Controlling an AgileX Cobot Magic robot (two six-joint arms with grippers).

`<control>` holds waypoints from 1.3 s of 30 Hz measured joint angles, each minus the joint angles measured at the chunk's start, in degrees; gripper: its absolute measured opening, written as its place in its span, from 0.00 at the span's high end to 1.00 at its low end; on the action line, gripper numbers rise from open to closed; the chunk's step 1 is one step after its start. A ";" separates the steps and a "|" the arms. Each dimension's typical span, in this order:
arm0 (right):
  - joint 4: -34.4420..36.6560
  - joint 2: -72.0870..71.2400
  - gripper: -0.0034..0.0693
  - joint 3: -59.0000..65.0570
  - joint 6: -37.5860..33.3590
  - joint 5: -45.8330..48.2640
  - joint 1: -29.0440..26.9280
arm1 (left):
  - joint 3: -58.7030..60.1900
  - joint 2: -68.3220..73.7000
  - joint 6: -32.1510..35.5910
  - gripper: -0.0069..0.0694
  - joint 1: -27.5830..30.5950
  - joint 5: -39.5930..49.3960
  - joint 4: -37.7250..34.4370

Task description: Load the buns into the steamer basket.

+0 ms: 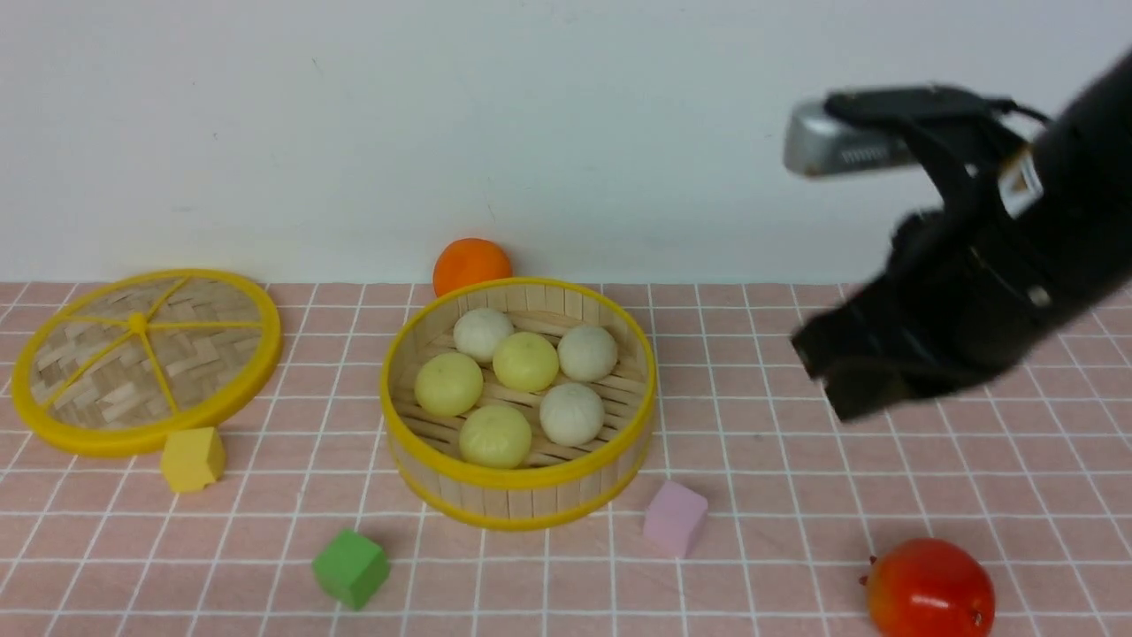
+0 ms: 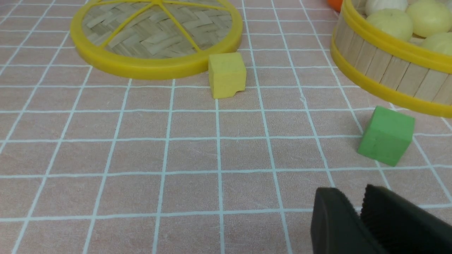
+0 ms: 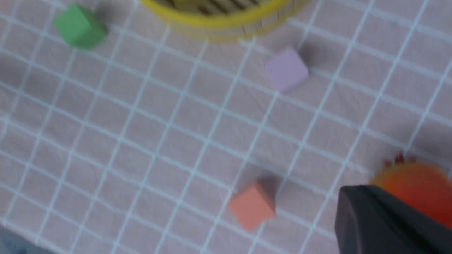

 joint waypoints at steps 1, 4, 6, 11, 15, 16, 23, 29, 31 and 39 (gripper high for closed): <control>0.12 -0.28 0.96 0.56 0.00 0.77 0.00 | 0.00 0.00 0.00 0.68 0.00 0.00 0.00; 0.17 -0.50 0.96 1.30 0.00 3.68 0.00 | 0.00 0.00 0.02 0.68 0.00 0.00 0.00; -0.43 -0.57 0.96 1.35 0.00 4.48 0.00 | 0.00 0.00 0.02 0.67 0.00 0.00 0.00; -2.26 -1.22 0.96 1.41 0.00 4.52 0.00 | 0.00 0.00 0.02 0.67 0.00 0.00 0.00; -5.52 -6.45 0.96 2.62 -0.47 2.02 -0.13 | 0.00 0.00 0.02 0.66 0.00 0.00 0.00; -6.40 -8.29 0.95 3.66 -0.69 -1.16 -0.50 | 0.00 0.00 0.02 0.66 0.00 0.00 0.00; -5.16 -37.01 0.95 31.14 -0.83 -30.18 -13.65 | 0.00 0.00 0.02 0.64 0.00 0.00 0.00; -5.99 -64.81 0.95 58.98 -0.83 -45.61 -21.40 | 0.00 0.00 0.02 0.63 0.00 0.04 0.00; -6.07 -73.63 0.95 67.33 -0.83 -46.89 -22.88 | 0.00 0.00 0.02 0.63 0.00 0.04 0.00; -1.87 -80.57 0.94 77.37 -3.76 -42.92 -24.94 | 0.00 0.00 0.02 0.62 0.00 0.07 0.00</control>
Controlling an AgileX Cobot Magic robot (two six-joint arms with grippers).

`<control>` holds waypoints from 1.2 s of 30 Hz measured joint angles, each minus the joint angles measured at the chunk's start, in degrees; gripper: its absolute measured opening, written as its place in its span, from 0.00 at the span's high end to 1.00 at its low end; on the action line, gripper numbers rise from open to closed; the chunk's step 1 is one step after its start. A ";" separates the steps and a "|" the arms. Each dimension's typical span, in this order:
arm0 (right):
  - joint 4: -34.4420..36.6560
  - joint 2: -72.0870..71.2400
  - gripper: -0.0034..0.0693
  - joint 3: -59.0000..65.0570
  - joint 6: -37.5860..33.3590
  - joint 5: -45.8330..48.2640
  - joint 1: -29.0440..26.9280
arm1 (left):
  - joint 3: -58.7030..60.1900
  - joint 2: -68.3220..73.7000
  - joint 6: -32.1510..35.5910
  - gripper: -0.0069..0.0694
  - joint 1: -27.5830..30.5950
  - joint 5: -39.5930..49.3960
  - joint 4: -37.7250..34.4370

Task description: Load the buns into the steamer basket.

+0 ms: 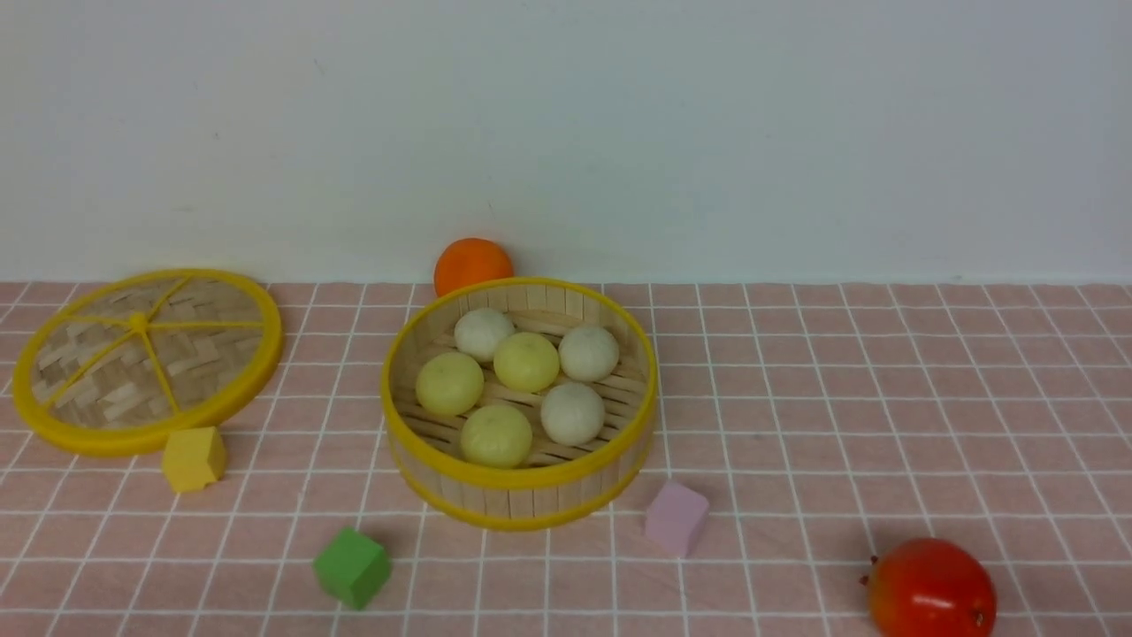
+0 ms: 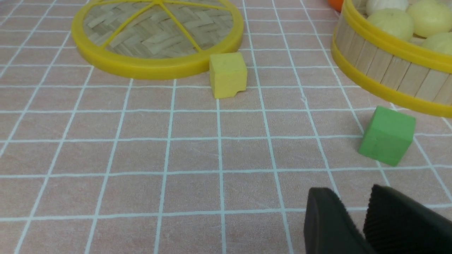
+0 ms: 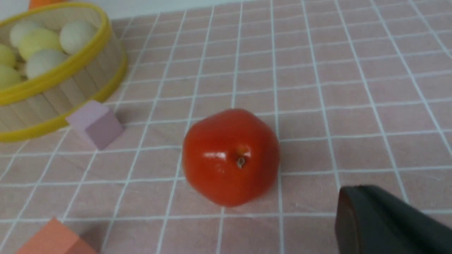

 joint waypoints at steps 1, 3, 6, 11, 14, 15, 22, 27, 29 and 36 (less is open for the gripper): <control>0.32 -0.06 0.94 0.00 -0.86 0.00 0.00 | 0.00 0.00 0.00 0.62 0.00 0.00 0.00; 0.82 -0.06 0.94 0.00 -1.43 0.00 0.00 | 0.00 0.00 0.00 0.62 0.00 0.00 0.00; 1.15 -0.06 0.93 0.00 -1.89 0.00 0.00 | 0.00 0.00 0.00 0.62 0.00 0.00 0.00; 1.22 -0.06 0.93 0.00 -2.10 0.00 0.00 | 0.00 0.00 0.00 0.62 0.00 0.00 0.00; 1.22 -0.06 0.93 0.00 -2.10 0.00 -0.11 | 0.00 0.00 0.00 0.61 0.00 0.00 0.00; 1.22 -0.06 0.93 0.00 -2.10 0.00 -0.11 | 0.00 0.00 0.00 0.61 0.00 0.00 0.00; 1.22 -0.06 0.92 0.00 -2.17 0.00 -0.18 | 0.00 0.00 0.00 0.60 0.00 0.00 0.00; 1.22 -0.06 0.91 0.00 -2.19 0.00 -0.18 | 0.00 0.00 0.00 0.60 0.00 0.00 0.00; 1.22 -0.06 0.91 0.00 -2.19 0.00 -0.18 | 0.00 0.00 0.00 0.60 0.00 0.00 0.00; 1.28 -0.06 0.90 0.00 -2.19 0.00 -0.18 | 0.00 0.00 0.00 0.60 0.00 0.00 0.00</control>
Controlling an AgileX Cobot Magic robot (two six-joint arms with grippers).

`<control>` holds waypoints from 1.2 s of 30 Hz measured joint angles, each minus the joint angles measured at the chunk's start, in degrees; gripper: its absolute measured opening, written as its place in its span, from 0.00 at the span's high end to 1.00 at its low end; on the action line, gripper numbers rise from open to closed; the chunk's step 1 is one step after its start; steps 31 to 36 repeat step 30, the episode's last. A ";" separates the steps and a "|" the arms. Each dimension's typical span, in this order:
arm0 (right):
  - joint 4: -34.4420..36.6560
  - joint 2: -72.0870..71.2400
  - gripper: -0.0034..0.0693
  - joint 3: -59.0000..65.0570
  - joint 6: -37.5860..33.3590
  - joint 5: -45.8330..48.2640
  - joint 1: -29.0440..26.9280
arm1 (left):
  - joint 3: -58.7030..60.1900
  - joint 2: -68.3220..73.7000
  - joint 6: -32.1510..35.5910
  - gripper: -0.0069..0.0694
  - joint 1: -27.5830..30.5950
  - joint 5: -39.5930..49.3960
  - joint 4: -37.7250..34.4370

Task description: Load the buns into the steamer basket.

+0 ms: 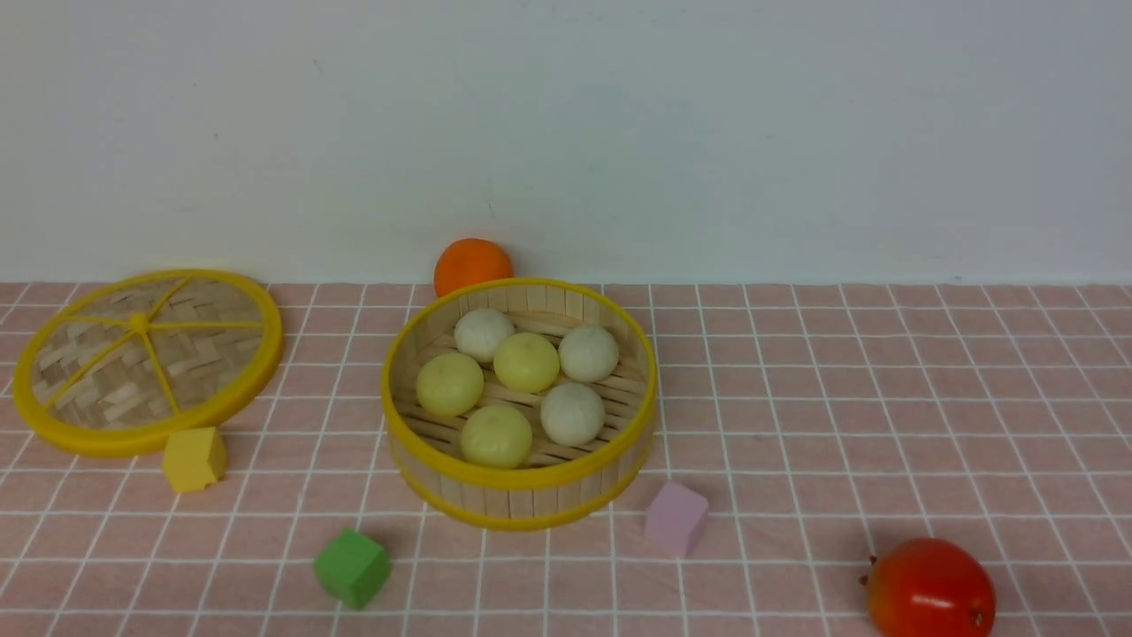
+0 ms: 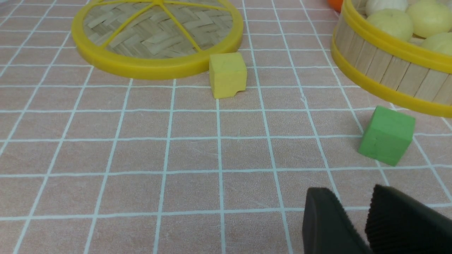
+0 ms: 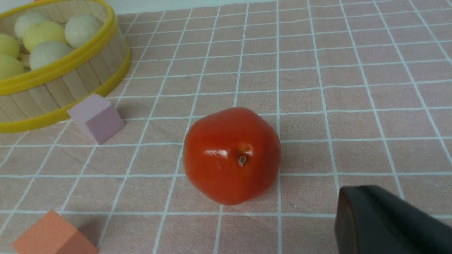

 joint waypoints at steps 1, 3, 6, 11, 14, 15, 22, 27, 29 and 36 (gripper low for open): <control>0.00 0.00 0.90 0.00 0.00 0.00 0.00 | 0.00 0.00 0.00 0.60 0.00 0.00 0.00; 0.00 0.00 0.89 0.00 0.00 0.00 0.00 | 0.00 0.00 0.00 0.60 0.00 0.00 0.00; 0.00 0.00 0.89 0.00 -0.04 0.00 0.00 | 0.00 0.00 0.00 0.60 0.00 0.00 0.00; 0.00 0.00 0.88 0.00 -0.04 0.00 0.00 | 0.00 0.00 0.00 0.60 0.00 0.00 0.00; 0.00 0.00 0.87 0.00 -0.04 0.00 0.00 | 0.00 0.00 0.00 0.60 0.00 0.00 0.00; 0.00 0.00 0.87 0.00 -0.04 0.00 0.00 | 0.00 0.00 0.00 0.60 0.00 0.00 0.00; 0.00 0.00 0.85 0.00 -0.04 0.00 0.00 | 0.00 0.00 0.00 0.60 0.00 0.00 0.00; 0.00 0.00 0.84 0.00 -0.04 0.00 0.00 | 0.00 0.00 0.00 0.60 0.00 0.00 0.00; 0.00 0.00 0.84 0.00 -0.04 0.00 0.00 | 0.00 0.00 0.00 0.60 0.00 0.00 0.00; 0.00 0.00 0.84 0.00 -0.04 0.00 0.00 | 0.00 0.00 0.00 0.60 0.00 0.00 0.00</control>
